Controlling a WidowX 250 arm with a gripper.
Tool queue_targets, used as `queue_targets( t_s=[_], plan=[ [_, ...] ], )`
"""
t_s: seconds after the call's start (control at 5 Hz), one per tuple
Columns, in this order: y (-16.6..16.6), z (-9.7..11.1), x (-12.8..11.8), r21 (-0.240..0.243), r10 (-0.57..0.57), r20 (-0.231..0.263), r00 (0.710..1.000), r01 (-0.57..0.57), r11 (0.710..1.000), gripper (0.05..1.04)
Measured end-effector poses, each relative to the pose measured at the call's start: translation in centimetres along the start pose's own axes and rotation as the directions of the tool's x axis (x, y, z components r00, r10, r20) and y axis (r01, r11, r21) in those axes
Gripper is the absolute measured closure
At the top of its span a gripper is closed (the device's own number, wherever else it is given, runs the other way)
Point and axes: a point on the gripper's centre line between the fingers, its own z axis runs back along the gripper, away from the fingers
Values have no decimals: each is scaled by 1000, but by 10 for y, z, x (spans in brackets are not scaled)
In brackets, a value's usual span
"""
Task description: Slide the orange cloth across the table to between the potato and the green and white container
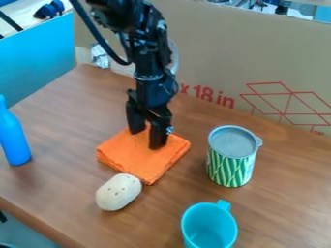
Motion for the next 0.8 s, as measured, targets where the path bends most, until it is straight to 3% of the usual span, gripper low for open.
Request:
queue_targets(
  t_s=[0.2,0.4,0.6,0.8],
  plan=[
    [13,29,-5,-80,89,101,991,-81,993,83],
    [49,59,-25,-154,157,192,969,-128,980,83],
    [65,87,-44,-111,166,200,966,-146,983,83],
    [99,105,-73,28,189,104,976,-193,981,82]
  ],
)
